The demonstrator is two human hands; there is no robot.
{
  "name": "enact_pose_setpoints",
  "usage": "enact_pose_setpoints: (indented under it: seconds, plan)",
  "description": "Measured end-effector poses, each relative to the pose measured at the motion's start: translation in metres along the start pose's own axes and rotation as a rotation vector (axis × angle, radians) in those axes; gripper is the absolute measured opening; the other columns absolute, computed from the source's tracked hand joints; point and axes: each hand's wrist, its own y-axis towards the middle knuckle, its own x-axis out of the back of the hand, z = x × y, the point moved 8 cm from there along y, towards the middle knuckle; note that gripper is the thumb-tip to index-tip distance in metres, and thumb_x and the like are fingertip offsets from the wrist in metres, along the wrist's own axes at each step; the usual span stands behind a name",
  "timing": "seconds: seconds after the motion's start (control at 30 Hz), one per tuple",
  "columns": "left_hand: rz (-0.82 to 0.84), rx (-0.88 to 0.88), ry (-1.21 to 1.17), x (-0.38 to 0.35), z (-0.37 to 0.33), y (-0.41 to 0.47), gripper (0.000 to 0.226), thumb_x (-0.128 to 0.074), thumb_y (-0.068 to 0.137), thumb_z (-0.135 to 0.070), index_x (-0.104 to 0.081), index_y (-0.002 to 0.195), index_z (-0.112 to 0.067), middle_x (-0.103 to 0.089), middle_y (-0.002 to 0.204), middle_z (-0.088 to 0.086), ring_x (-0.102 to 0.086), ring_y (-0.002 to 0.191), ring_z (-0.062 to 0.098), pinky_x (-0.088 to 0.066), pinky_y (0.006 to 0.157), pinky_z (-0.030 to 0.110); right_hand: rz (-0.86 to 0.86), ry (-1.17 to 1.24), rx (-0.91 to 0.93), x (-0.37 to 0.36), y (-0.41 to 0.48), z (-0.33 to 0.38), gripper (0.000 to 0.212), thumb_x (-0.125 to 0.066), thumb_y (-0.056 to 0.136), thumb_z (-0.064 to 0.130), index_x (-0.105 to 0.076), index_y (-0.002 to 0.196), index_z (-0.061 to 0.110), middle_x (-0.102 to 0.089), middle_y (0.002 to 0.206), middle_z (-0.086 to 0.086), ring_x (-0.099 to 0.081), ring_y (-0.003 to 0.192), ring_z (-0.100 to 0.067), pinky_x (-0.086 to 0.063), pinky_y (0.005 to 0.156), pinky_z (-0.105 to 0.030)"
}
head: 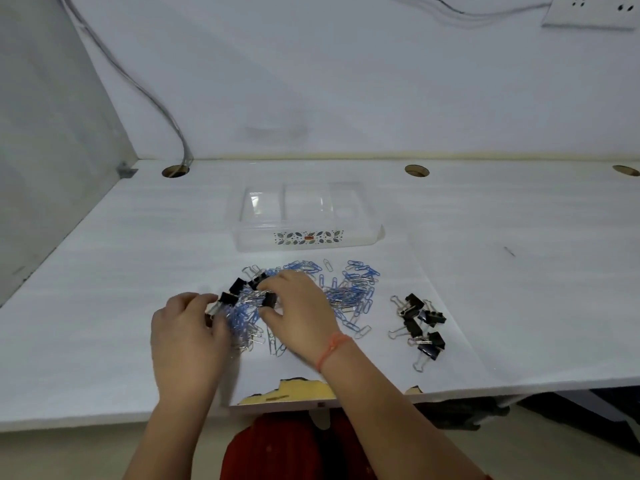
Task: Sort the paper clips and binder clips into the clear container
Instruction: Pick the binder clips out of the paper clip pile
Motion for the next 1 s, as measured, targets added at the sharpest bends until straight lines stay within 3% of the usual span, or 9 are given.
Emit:
enact_pose_setpoints:
  seconds: [0.17,0.3,0.4,0.5,0.57,0.73,0.83,0.93,1.0]
  plan:
    - [0.073,0.133,-0.02,-0.004,0.022,-0.004,0.022,-0.061,0.077,-0.008,-0.072,0.096,-0.011,-0.066,0.102,0.016,-0.057,0.092,0.036,-0.039,0.072,0.033,0.055,-0.028,-0.052,-0.017,0.011,0.001,0.027,-0.061,0.085,0.016,-0.06,0.112,0.015,-0.057,0.113,-0.006,-0.044,0.111,-0.024,-0.038,0.087,-0.031]
    - [0.055,0.16,-0.084,-0.002,0.026,-0.003,0.021,-0.057,0.078,-0.01,-0.071,0.092,-0.018,-0.065,0.096,0.005,-0.056,0.085,0.024,-0.033,0.068,0.028,-0.068,0.148,-0.151,-0.003,0.009,-0.005,0.03,-0.059,0.087,0.018,-0.054,0.117,0.018,-0.059,0.107,-0.004,-0.05,0.102,-0.019,-0.044,0.083,-0.028]
    - [0.042,0.194,-0.184,0.004,0.029,-0.003,0.025,-0.056,0.082,-0.01,-0.068,0.1,-0.02,-0.065,0.101,0.002,-0.057,0.085,0.019,-0.035,0.072,0.028,-0.063,0.804,-0.479,-0.004,0.005,-0.027,0.034,-0.051,0.092,0.007,-0.048,0.125,0.014,-0.056,0.098,-0.002,-0.056,0.086,-0.014,-0.051,0.077,-0.023]
    - [0.029,0.247,-0.257,0.015,0.041,0.0,0.026,-0.057,0.083,-0.01,-0.067,0.103,-0.022,-0.066,0.103,0.003,-0.063,0.09,0.021,-0.038,0.075,0.029,-0.031,1.62,-0.707,-0.017,0.007,-0.033,0.024,-0.045,0.091,-0.006,-0.054,0.112,0.002,-0.054,0.093,-0.014,-0.056,0.087,-0.023,-0.055,0.085,-0.035]
    - [0.025,0.25,-0.277,0.022,0.044,0.003,0.025,-0.059,0.082,-0.01,-0.067,0.103,-0.022,-0.066,0.103,0.002,-0.061,0.087,0.018,-0.038,0.075,0.028,-0.036,1.804,-0.739,-0.019,0.009,-0.034,0.011,-0.051,0.09,-0.002,-0.057,0.1,-0.001,-0.055,0.089,-0.016,-0.057,0.087,-0.025,-0.058,0.081,-0.035]
    - [0.054,0.212,-0.406,0.018,0.032,0.01,0.023,-0.063,0.083,-0.008,-0.067,0.102,-0.022,-0.064,0.1,-0.001,-0.063,0.085,0.011,-0.038,0.071,0.013,-0.086,1.431,-0.715,-0.02,0.015,-0.039,0.023,-0.062,0.088,0.016,-0.056,0.067,0.011,-0.055,0.055,-0.002,-0.051,0.057,-0.017,-0.05,0.055,-0.027]
    - [0.063,0.205,-0.532,0.013,0.025,0.011,0.029,-0.063,0.082,-0.003,-0.066,0.102,-0.024,-0.066,0.101,-0.001,-0.063,0.088,0.003,-0.041,0.075,0.01,0.036,0.956,-0.463,-0.018,0.019,-0.018,0.004,-0.068,0.083,0.013,-0.066,0.086,0.015,-0.056,0.061,-0.007,-0.052,0.06,-0.019,-0.046,0.057,-0.029]
    - [0.063,0.272,-0.701,0.011,0.022,0.009,0.028,-0.064,0.083,-0.002,-0.068,0.102,-0.022,-0.07,0.098,0.001,-0.067,0.093,0.009,-0.048,0.078,0.02,0.149,0.457,-0.193,-0.022,0.02,0.004,0.04,-0.071,0.076,0.012,-0.065,0.113,0.026,-0.062,0.089,-0.005,-0.057,0.078,-0.012,-0.051,0.077,-0.028]
    - [0.061,0.343,-0.834,0.009,0.02,0.006,0.025,-0.065,0.083,-0.003,-0.069,0.098,-0.022,-0.071,0.088,0.002,-0.067,0.084,0.008,-0.05,0.071,0.017,0.143,0.255,-0.063,-0.022,0.019,0.016,0.045,-0.071,0.076,0.016,-0.063,0.119,0.026,-0.062,0.103,0.0,-0.056,0.089,-0.011,-0.046,0.08,-0.024]
